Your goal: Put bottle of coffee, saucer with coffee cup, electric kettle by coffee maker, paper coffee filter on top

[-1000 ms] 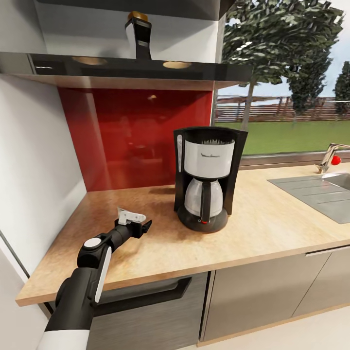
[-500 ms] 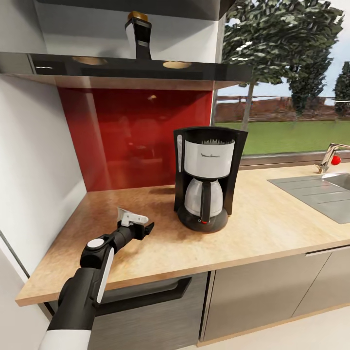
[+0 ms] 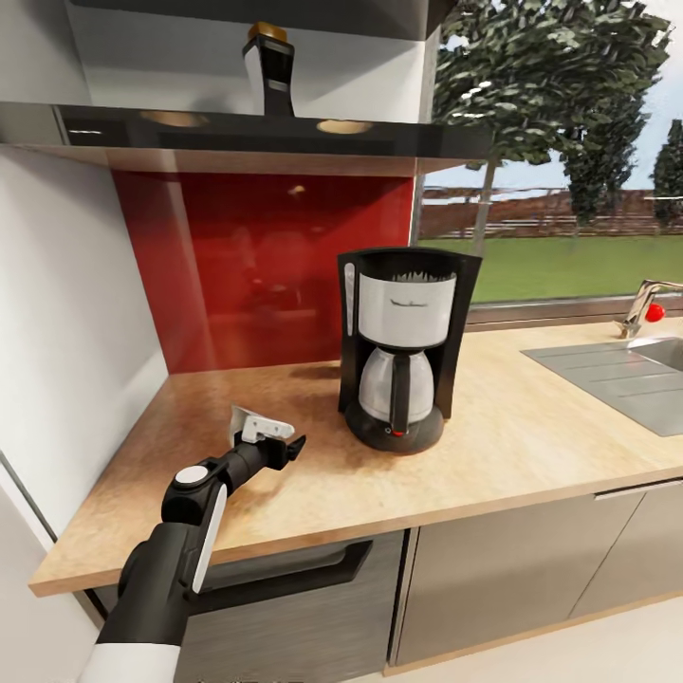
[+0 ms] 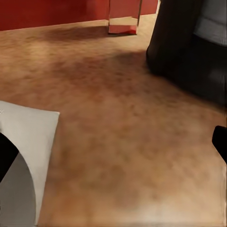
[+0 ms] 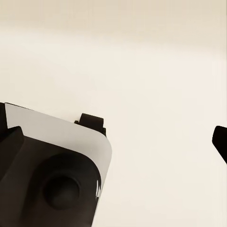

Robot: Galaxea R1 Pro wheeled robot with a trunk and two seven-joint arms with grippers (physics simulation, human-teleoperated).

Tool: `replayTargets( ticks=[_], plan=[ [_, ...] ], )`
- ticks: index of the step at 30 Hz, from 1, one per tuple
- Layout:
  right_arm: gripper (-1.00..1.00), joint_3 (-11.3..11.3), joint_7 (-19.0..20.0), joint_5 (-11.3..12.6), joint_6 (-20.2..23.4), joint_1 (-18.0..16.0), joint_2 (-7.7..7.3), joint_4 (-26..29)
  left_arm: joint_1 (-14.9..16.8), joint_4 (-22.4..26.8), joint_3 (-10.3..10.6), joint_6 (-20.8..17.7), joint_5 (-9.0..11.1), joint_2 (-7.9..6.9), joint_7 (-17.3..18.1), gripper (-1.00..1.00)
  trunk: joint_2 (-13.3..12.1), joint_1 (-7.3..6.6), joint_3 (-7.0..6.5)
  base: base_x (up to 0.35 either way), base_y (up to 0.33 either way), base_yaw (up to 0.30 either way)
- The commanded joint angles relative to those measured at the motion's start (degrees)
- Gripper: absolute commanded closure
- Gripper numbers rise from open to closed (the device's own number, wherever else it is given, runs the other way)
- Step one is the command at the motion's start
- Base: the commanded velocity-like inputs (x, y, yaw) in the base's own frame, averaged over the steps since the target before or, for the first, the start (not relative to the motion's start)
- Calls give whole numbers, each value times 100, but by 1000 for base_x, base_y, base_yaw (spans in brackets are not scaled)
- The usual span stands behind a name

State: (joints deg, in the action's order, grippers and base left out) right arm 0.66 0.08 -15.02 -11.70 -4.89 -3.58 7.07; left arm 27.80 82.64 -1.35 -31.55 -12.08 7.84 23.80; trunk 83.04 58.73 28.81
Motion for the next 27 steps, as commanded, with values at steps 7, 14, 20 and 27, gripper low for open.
replayTargets(
  ticks=[7,14,20,27],
  plan=[
    [-100,4,1,-21,-17,-3,-2,-4,4,7,-14,-17,-58,7,55,-100,3,-1,6,-44,-97,0],
    [-100,4,1,-21,-17,-3,-2,-4,3,7,-14,-17,-58,7,55,-100,3,-1,6,-5,-54,0],
    [-100,4,1,-24,-17,-3,2,-4,4,7,-14,-17,-58,9,55,-100,3,-1,6,-4,-60,0],
    [-100,4,1,-23,-17,-3,2,-4,3,7,-14,-17,-58,7,55,-100,3,-1,6,-84,-158,0]
  ],
)
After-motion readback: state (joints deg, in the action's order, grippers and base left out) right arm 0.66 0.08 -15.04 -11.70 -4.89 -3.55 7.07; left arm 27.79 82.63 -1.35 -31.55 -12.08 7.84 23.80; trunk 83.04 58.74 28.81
